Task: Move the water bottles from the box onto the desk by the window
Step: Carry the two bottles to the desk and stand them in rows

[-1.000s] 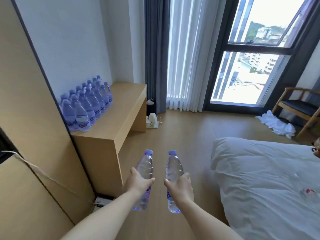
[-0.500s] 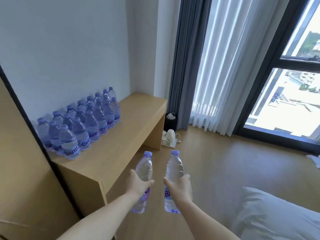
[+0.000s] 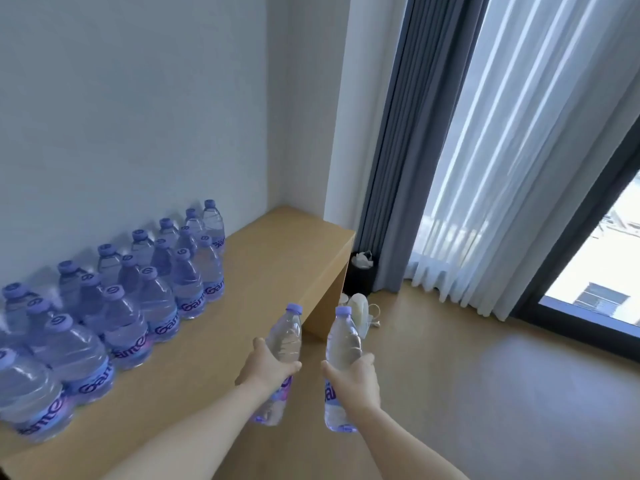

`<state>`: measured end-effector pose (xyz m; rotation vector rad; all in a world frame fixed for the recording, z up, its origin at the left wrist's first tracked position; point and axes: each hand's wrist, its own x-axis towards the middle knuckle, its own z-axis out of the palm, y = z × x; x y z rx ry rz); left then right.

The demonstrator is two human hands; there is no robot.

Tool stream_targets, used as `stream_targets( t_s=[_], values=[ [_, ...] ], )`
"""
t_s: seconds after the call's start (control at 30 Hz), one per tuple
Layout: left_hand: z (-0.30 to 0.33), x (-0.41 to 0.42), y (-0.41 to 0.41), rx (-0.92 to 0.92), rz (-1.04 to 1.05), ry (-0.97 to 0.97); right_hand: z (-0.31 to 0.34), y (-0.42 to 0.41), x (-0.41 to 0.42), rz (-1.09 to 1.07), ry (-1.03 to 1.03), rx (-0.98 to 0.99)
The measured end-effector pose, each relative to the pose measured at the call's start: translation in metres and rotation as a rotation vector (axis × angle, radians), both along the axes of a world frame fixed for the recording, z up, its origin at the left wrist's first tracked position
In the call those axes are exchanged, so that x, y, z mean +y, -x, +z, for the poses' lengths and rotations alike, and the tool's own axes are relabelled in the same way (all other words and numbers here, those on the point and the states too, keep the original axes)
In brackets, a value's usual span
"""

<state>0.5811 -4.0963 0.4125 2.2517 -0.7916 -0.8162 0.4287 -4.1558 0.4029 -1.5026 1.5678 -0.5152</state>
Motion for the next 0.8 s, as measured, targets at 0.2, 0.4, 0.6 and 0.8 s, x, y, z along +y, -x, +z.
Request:
stream_targets(
  t_s=[0.2, 0.4, 0.6, 0.8],
  values=[
    [-0.007, -0.090, -0.044, 0.075, 0.088, 0.044, -0.007, -0.052, -0.109, 0.122, -0.047, -0.072],
    [-0.018, -0.181, -0.089, 0.073, 0.199, 0.139, -0.019, -0.114, -0.228, 0.290, -0.122, -0.116],
    [-0.004, -0.242, -0.122, 0.209, 0.488, 0.369, -0.014, -0.173, -0.328, 0.572, -0.286, -0.329],
    [-0.001, -0.252, -0.160, 0.287, 0.714, 0.510, -0.022, -0.231, -0.374, 0.828, -0.445, -0.426]
  ],
)
